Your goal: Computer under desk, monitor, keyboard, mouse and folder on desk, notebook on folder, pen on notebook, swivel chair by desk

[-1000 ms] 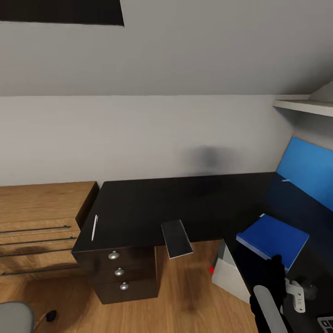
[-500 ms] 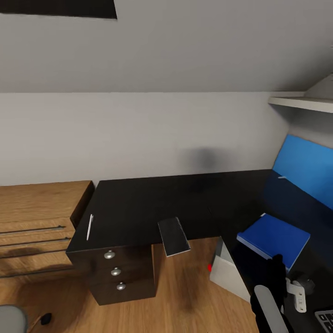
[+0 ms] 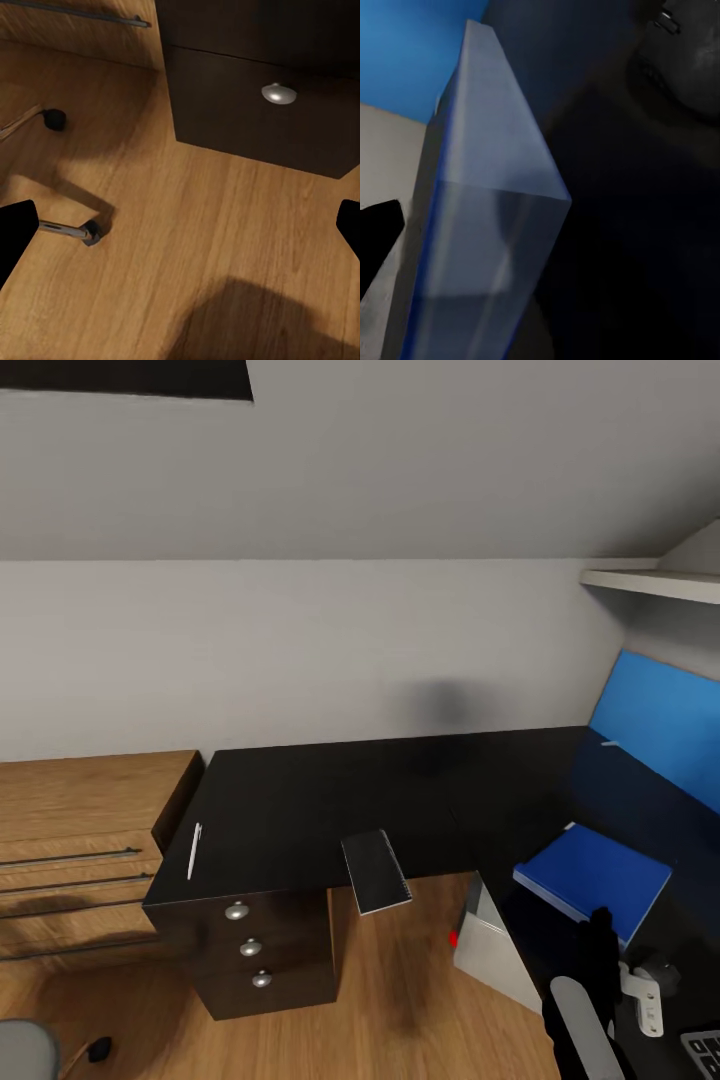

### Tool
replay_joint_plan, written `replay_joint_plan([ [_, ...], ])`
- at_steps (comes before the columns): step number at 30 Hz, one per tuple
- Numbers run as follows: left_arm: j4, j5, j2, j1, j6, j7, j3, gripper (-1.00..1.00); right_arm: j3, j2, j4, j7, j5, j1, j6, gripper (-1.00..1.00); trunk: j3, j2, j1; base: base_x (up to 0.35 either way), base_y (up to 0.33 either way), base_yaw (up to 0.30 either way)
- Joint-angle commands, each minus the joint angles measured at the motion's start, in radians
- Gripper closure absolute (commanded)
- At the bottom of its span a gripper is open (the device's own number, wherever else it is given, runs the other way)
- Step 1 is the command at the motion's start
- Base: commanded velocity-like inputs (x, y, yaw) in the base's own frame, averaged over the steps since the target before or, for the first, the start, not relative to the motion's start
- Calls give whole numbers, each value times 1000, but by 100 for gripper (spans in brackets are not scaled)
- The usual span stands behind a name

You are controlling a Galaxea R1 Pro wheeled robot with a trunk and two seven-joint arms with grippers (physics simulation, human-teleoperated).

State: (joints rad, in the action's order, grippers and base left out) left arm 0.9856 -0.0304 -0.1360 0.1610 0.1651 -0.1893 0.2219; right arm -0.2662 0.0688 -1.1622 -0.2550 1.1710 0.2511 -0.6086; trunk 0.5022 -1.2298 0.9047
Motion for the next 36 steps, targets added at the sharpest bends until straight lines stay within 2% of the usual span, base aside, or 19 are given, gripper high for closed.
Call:
replay_joint_plan([
  [1,1,-3,-1,0,2,-1,1,-100,-1,1,-1,-2,3,0,-2,-100,1,-1,0,0,0,0],
  [13,1,-3,0,0,2,-1,1,-100,2,0,-1,-1,2,0,-2,-100,1,-1,0,0,0,0],
  [17,-30,-3,4,0,4,-1,1,-100,5,1,-3,-1,1,0,-3,-100,1,-1,0,0,0,0],
  [29,-41,-3,6,0,6,0,1,-100,8,3,-7,6,-1,0,-6,-100,1,-1,0,-100,0,0],
  [33,-42,-3,6,0,6,0,1,-100,7,2,-62,7,-4,-2,-4,-100,1,-1,0,-2,0,0],
  [34,-42,-3,6,0,5,0,1,-100,22,2,-85,7,-6,-3,-3,-100,1,-1,0,0,0,0],
  [36,-42,-3,6,0,5,-1,1,-100,81,-1,-110,7,-14,-6,3,-100,1,-1,0,0,0,0],
])
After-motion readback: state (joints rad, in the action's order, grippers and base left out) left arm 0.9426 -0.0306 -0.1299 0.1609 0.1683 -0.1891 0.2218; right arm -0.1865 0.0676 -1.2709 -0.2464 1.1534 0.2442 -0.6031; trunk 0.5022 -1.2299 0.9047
